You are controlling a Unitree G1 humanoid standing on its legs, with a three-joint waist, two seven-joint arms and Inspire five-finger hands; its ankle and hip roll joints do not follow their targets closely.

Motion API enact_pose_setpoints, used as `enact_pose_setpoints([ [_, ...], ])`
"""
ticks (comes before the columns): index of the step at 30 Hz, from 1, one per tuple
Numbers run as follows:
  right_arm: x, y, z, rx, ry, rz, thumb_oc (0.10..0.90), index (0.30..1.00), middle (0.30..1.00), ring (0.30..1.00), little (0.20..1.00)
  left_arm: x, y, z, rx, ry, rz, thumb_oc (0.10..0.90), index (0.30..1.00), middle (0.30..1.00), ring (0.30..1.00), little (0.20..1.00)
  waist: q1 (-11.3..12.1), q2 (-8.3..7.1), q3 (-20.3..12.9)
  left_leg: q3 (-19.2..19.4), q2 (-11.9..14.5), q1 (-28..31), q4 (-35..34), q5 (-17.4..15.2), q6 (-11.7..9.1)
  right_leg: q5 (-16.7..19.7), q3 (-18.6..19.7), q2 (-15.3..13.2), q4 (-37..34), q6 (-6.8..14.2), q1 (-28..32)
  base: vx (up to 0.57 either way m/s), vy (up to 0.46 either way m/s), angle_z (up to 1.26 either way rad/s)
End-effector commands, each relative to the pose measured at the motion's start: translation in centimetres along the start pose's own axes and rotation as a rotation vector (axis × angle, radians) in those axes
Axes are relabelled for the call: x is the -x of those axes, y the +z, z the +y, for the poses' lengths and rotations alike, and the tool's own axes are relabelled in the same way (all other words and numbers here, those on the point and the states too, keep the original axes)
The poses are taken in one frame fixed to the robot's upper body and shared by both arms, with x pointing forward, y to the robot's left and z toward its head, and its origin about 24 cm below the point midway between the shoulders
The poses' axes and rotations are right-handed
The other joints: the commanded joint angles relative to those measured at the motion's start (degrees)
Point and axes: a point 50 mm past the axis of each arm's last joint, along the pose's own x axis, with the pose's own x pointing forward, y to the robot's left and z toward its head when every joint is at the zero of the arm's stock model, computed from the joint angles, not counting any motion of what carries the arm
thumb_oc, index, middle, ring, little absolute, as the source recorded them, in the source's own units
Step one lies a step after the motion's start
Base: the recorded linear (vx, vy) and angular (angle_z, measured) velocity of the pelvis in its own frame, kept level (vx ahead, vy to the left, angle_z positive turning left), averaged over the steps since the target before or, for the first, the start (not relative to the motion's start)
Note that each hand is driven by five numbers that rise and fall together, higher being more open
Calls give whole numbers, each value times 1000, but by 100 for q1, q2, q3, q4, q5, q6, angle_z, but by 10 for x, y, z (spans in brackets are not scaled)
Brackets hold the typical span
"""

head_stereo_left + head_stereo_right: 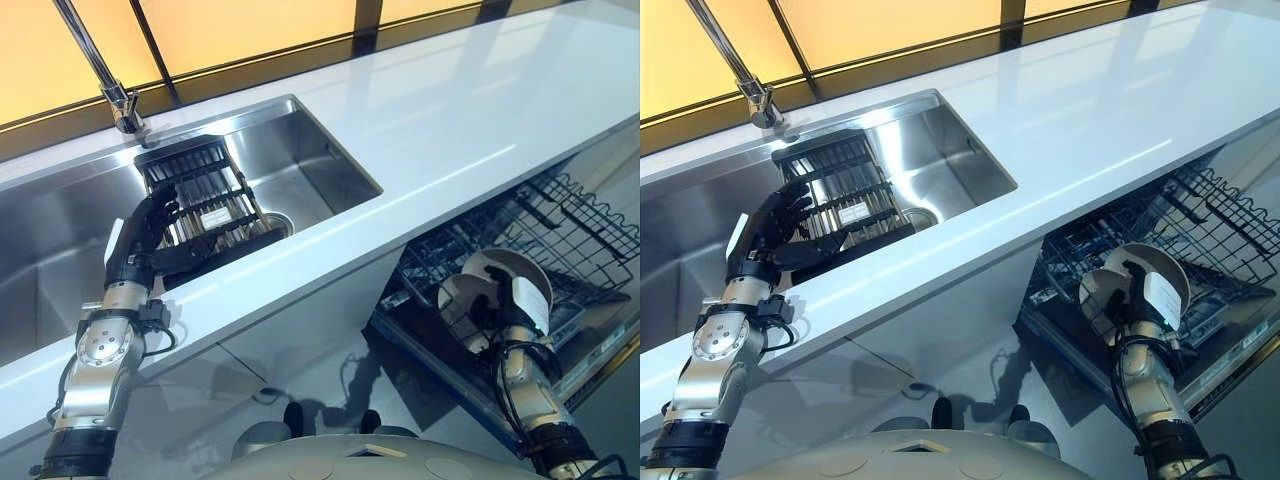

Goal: Pick up plates and place into dishwasher.

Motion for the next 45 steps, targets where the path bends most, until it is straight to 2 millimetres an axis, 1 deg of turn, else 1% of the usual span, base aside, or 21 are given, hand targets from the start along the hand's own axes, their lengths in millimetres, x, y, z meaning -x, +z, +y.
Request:
enact_pose_setpoints([
  [1,-17,59,-57,-113,-242,-275,800,900,900,900,900,-10,42,12,-26,50,-249,800,900,900,900,900,-18,-52,-140,204,-295,52,100,-489,64,-145,10,163,486,207,-325,-33,-6,-4],
  [3,-17,65,-69,-144,-287,-310,800,900,900,900,900,-10,41,12,-28,52,-247,800,900,900,900,900,-38,-54,-150,221,-293,54,95,-493,65,-142,36,173,484,209,-336,-27,-5,-12],
  [4,-15,71,-81,-170,-329,-348,800,900,900,900,900,-10,41,13,-27,56,-245,800,900,900,900,900,-60,-57,-156,244,-288,58,96,-495,61,-139,54,180,485,216,-343,-29,-8,-13],
  [6,-13,75,-91,-194,-374,-386,800,900,900,900,900,-11,42,15,-30,59,-244,800,900,900,900,900,-84,-63,-165,269,-285,58,99,-501,58,-136,70,186,485,224,-352,-32,-12,-5],
  [12,-5,84,-122,-266,-495,-478,800,900,900,900,900,-12,45,18,-31,67,-241,800,900,900,900,900,-162,-70,-190,347,-274,54,94,-494,52,-109,123,202,447,235,-363,-19,-4,-3],
  [14,-2,86,-128,-293,-527,-501,800,900,900,900,900,-12,44,17,-31,68,-238,800,900,900,900,900,-175,-72,-200,366,-272,58,92,-497,51,-103,136,205,433,237,-356,-18,-8,-12],
  [16,3,91,-138,-359,-581,-546,800,900,900,900,900,-13,45,18,-34,68,-237,800,900,900,900,900,-192,-71,-203,389,-268,59,87,-499,49,-93,149,208,413,235,-355,-26,-13,-13],
  [18,5,93,-143,-400,-601,-563,800,900,900,900,900,-13,45,18,-34,68,-237,800,900,900,900,900,-199,-70,-202,407,-266,56,88,-501,46,-90,153,209,407,237,-356,-24,-9,-7],
  [21,11,94,-152,-604,-612,-600,800,900,900,900,900,-14,45,21,-34,76,-236,800,900,900,900,900,-244,-58,-216,461,-267,47,85,-506,38,-86,176,215,384,241,-363,-29,-2,-4],
  [24,11,88,-151,-773,-600,-572,800,900,900,900,900,-14,44,23,-34,78,-237,800,900,900,900,900,-277,-59,-221,511,-256,42,91,-513,27,-96,189,216,394,243,-377,-30,-1,-5],
  [25,7,82,-146,-842,-585,-532,800,900,900,900,900,-15,43,22,-36,78,-236,800,900,900,900,900,-294,-55,-232,524,-254,35,87,-510,26,-97,191,218,389,241,-383,-27,-3,-6],
  [26,7,82,-146,-849,-583,-528,800,900,900,900,900,-15,43,22,-37,78,-236,800,900,900,900,900,-295,-55,-233,526,-254,34,87,-510,26,-96,192,217,387,241,-383,-20,-2,-7],
  [30,5,74,-136,-1007,-533,-472,800,900,900,900,900,-15,43,22,-37,76,-235,800,900,900,900,900,-320,-48,-240,560,-251,28,82,-502,36,-84,197,216,363,231,-382,-14,-3,-7],
  [35,2,66,-109,-1297,-347,-427,800,900,900,900,900,-13,38,23,-38,80,-229,800,900,900,900,900,-350,-44,-245,603,-249,34,66,-493,40,-71,215,229,350,210,-383,-3,-5,-5],
  [37,0,62,-96,-1520,-245,-402,800,900,900,900,900,-13,36,23,-39,83,-229,800,900,900,900,900,-366,-46,-234,623,-247,35,63,-490,42,-71,217,233,354,204,-388,0,0,0],
  [38,0,59,-90,-1597,-223,-380,800,900,900,900,900,-13,35,23,-39,83,-227,800,900,900,900,900,-371,-44,-236,629,-246,33,62,-492,41,-73,218,234,354,205,-390,0,0,0],
  [39,1,55,-85,-1699,-227,-351,800,900,900,900,900,-13,33,23,-41,83,-227,800,900,900,900,900,-379,-42,-239,640,-246,30,59,-493,41,-74,214,233,345,206,-389,0,0,0],
  [41,2,49,-83,-1761,-285,-311,800,900,900,900,900,-14,33,23,-39,83,-226,800,900,900,900,900,-388,-34,-239,646,-245,27,54,-494,41,-72,217,233,337,209,-393,0,0,0],
  [42,3,43,-84,-1793,-364,-275,800,900,900,900,900,-14,33,22,-40,84,-225,800,900,900,900,900,-396,-25,-242,649,-245,27,52,-500,40,-72,217,233,329,211,-394,0,0,0],
  [43,4,37,-88,-1790,-476,-243,800,900,900,900,900,-15,33,23,-39,83,-225,800,900,900,900,900,-400,-13,-247,652,-245,26,49,-502,37,-67,215,235,320,215,-392,0,0,0],
  [45,7,31,-96,-1724,-648,-203,800,900,900,900,900,-16,34,22,-38,79,-224,800,900,900,900,900,-397,7,-258,650,-250,22,49,-497,35,-53,220,240,306,217,-388,0,0,0],
])
